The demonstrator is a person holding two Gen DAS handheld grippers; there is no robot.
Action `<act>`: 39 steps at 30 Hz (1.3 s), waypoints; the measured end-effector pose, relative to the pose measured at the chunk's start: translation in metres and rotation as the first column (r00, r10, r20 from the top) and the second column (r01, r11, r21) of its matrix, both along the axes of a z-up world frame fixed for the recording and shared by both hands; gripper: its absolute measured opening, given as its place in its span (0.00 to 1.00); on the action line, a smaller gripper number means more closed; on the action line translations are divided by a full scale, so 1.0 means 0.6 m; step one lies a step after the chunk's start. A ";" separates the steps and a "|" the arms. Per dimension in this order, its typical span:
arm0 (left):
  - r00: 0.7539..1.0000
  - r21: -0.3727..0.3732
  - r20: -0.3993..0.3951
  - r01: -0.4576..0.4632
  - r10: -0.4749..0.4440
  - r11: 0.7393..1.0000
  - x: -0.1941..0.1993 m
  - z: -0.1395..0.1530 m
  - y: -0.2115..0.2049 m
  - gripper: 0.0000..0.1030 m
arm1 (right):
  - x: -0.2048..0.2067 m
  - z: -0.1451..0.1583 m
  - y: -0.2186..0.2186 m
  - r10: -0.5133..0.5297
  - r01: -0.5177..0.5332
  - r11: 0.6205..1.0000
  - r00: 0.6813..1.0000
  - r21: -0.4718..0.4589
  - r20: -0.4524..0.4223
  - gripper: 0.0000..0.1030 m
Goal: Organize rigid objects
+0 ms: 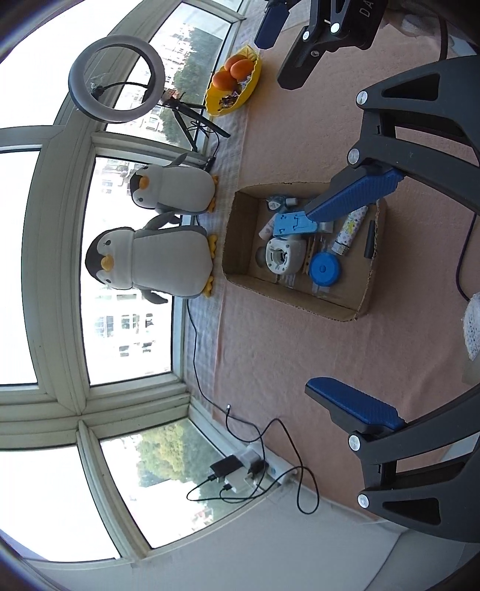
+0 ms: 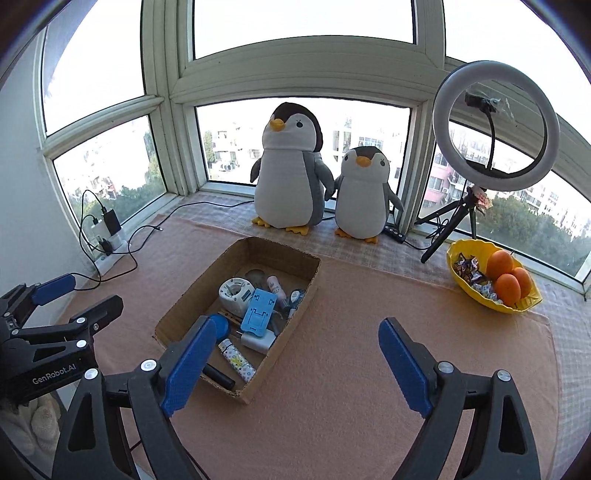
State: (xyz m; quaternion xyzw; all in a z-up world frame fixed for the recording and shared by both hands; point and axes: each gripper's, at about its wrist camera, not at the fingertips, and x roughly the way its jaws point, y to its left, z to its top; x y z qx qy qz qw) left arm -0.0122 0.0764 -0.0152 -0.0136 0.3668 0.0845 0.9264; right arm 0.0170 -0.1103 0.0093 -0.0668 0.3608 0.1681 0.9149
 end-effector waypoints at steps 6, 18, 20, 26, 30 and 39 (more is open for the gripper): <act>1.000 0.008 -0.002 0.009 -0.009 1.000 -0.005 0.003 -0.012 0.84 | -0.004 -0.010 -0.017 -0.021 0.021 1.000 1.000 0.015 -0.012 0.85; 1.000 0.000 -0.004 0.012 -0.012 1.000 -0.006 0.004 -0.017 0.84 | -0.004 -0.011 -0.021 -0.024 0.025 1.000 1.000 0.017 -0.017 0.85; 1.000 -0.001 -0.003 0.015 -0.015 1.000 -0.005 0.004 -0.017 0.84 | -0.003 -0.011 -0.022 -0.028 0.028 1.000 0.999 0.014 -0.019 0.85; 1.000 -0.005 -0.004 0.025 -0.025 1.000 -0.003 0.003 -0.020 0.84 | -0.003 -0.012 -0.021 -0.031 0.032 0.999 0.999 0.013 -0.019 0.85; 0.999 -0.005 -0.006 0.031 -0.031 0.999 -0.001 0.002 -0.022 0.84 | -0.002 -0.012 -0.021 -0.032 0.032 0.999 0.999 0.010 -0.018 0.85; 0.999 -0.008 -0.010 0.034 -0.034 0.999 0.000 0.001 -0.023 0.84 | 0.000 -0.016 -0.022 -0.034 0.034 0.999 0.999 0.007 -0.025 0.85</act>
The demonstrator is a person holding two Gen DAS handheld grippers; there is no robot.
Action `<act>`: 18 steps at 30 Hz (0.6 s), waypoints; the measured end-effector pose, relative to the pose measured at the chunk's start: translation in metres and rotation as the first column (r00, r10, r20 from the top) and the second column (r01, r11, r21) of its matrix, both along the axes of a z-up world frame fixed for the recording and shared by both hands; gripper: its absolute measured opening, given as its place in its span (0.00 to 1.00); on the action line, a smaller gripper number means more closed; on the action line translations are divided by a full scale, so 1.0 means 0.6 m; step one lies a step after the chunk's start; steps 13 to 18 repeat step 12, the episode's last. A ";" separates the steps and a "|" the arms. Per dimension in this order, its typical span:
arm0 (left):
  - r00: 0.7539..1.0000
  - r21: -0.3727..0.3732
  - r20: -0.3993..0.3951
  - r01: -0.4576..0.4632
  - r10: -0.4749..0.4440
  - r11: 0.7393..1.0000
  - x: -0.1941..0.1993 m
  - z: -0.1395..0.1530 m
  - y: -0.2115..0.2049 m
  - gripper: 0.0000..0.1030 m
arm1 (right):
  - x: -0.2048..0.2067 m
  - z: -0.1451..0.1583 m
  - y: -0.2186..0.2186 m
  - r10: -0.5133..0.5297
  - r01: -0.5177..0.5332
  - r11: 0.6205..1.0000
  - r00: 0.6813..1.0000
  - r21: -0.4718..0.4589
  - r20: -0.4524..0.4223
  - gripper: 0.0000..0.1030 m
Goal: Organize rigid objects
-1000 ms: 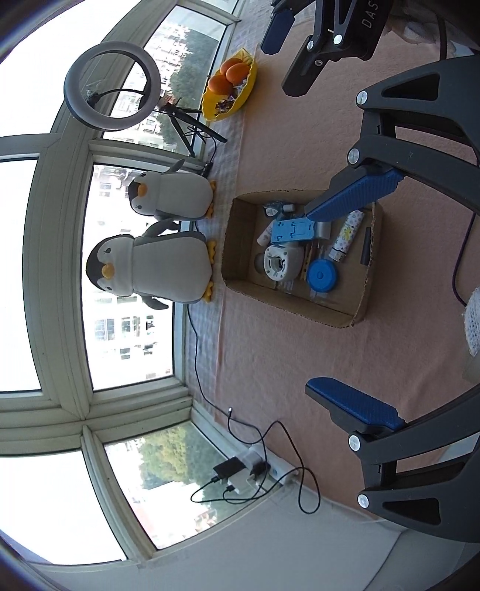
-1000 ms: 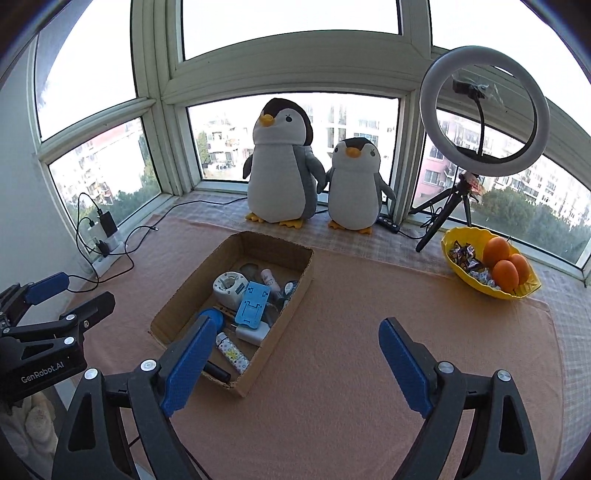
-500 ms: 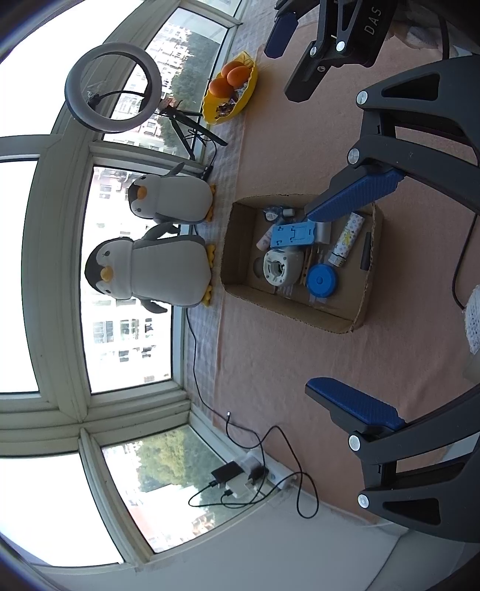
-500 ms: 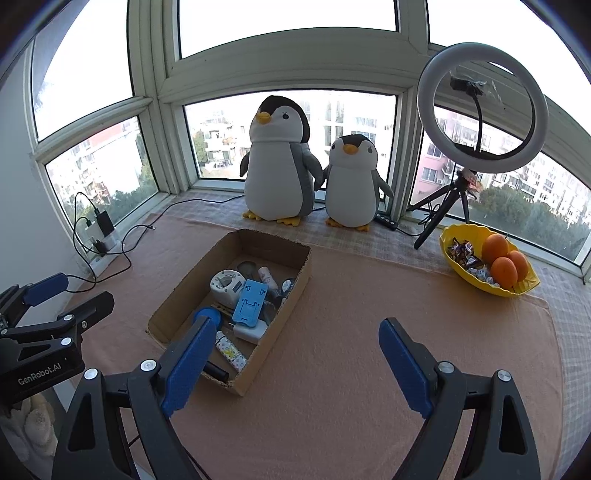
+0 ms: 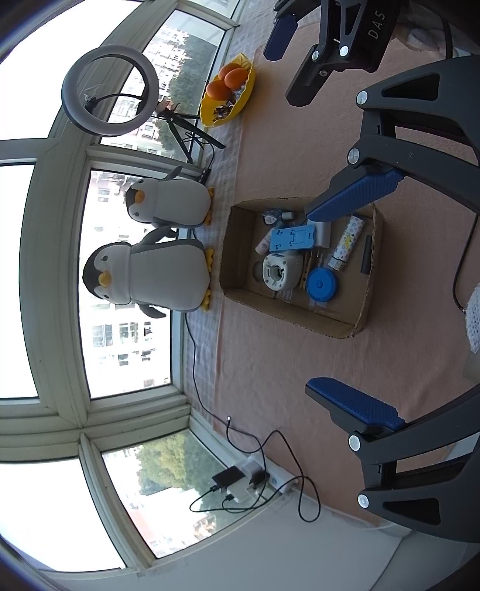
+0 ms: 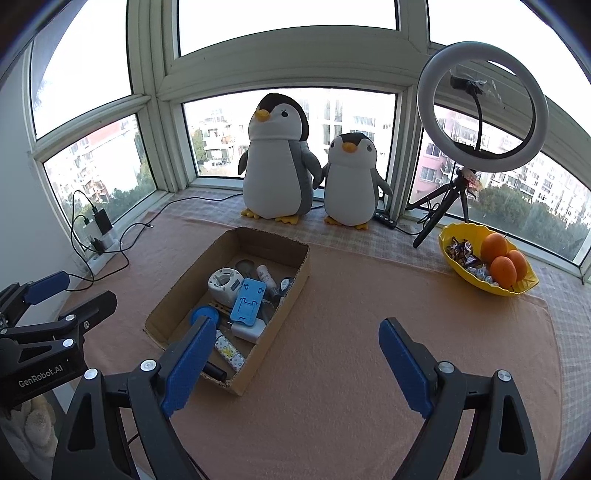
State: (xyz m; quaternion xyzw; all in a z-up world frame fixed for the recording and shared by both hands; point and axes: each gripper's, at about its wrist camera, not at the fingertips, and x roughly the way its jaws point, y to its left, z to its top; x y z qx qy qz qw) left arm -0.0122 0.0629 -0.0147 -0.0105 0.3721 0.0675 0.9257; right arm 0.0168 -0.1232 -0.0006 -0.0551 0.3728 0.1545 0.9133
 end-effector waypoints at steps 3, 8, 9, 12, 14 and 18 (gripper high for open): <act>1.000 0.001 0.000 0.001 -0.001 1.000 0.000 0.000 0.000 0.84 | 0.000 -0.002 0.000 0.000 0.000 1.000 1.000 -0.002 -0.003 0.85; 1.000 -0.002 0.002 0.003 -0.003 1.000 0.001 -0.001 -0.002 0.84 | 0.001 -0.006 0.000 -0.001 0.001 1.000 1.000 -0.003 -0.008 0.85; 1.000 -0.002 0.002 0.003 -0.003 1.000 0.001 -0.001 -0.003 0.84 | 0.001 -0.007 0.000 -0.002 0.002 1.000 1.000 -0.003 -0.010 0.85; 1.000 -0.004 -0.004 0.002 -0.002 1.000 0.004 -0.004 -0.001 0.84 | 0.003 -0.008 -0.001 -0.006 0.006 1.000 1.000 0.000 -0.013 0.85; 1.000 -0.004 -0.004 0.002 -0.002 1.000 0.004 -0.004 -0.001 0.84 | 0.003 -0.008 -0.001 -0.006 0.006 1.000 1.000 0.000 -0.013 0.85; 1.000 -0.004 -0.004 0.002 -0.002 1.000 0.004 -0.004 -0.001 0.84 | 0.003 -0.008 -0.001 -0.006 0.006 1.000 1.000 0.000 -0.013 0.85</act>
